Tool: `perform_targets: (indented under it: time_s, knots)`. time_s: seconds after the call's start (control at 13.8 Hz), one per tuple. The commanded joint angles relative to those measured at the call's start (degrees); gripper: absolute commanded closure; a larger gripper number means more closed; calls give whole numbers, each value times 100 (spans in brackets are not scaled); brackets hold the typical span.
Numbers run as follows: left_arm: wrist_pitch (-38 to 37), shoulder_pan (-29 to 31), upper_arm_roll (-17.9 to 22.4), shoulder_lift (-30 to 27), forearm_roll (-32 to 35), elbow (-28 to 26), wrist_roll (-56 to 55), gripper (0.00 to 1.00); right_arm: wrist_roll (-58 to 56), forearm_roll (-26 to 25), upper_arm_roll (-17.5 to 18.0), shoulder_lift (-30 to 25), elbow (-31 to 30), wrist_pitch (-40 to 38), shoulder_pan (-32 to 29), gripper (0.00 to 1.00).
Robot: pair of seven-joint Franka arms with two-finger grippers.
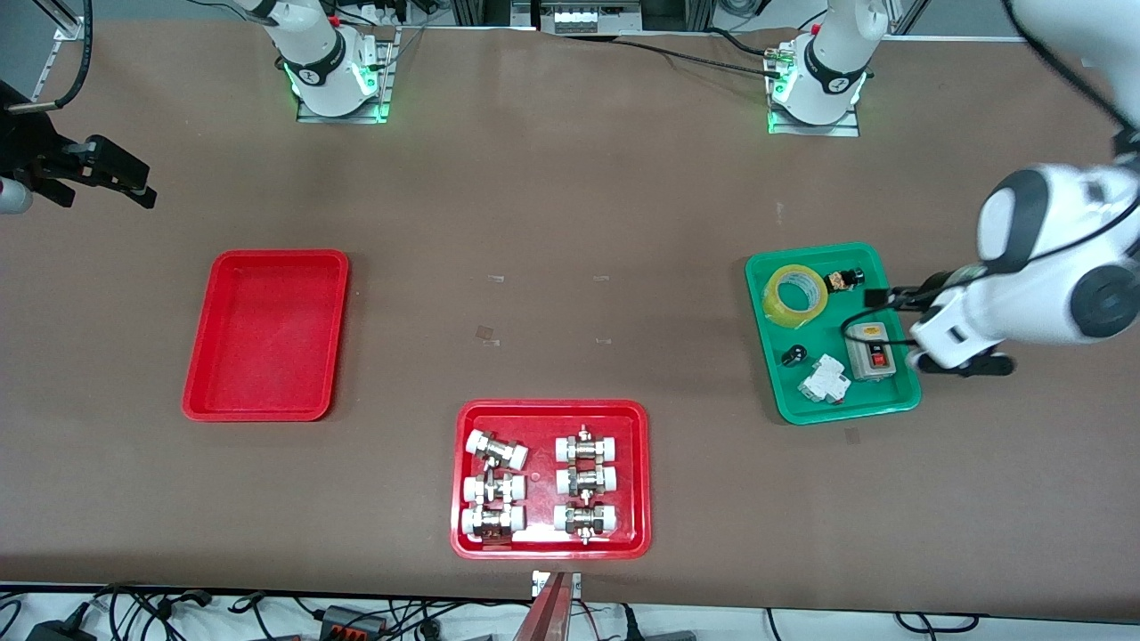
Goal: Left arm passes tape to right arm into tray
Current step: 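Reach the left gripper down to the yellow tape roll on the green tray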
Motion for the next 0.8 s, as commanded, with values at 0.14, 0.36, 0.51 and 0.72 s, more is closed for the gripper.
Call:
perform_targets:
  time_s: [0.14, 0.36, 0.51, 0.72]
  knots:
    - [1450, -8, -409, -182, -239, -1671, -793, 0, 8, 43, 30, -28, 5, -75, -21, 0]
    - [1513, 27, -419, -95, -231, -1928, -936, 0, 8, 43, 30, -28, -13, -67, -13, 0]
    - [1530, -8, -419, 10, -231, -1981, -972, 0, 8, 43, 30, -28, -13, -67, -21, 0]
    - [1565, 62, -419, 169, -187, -1981, -972, 0, 8, 43, 30, -28, -13, -67, -12, 0]
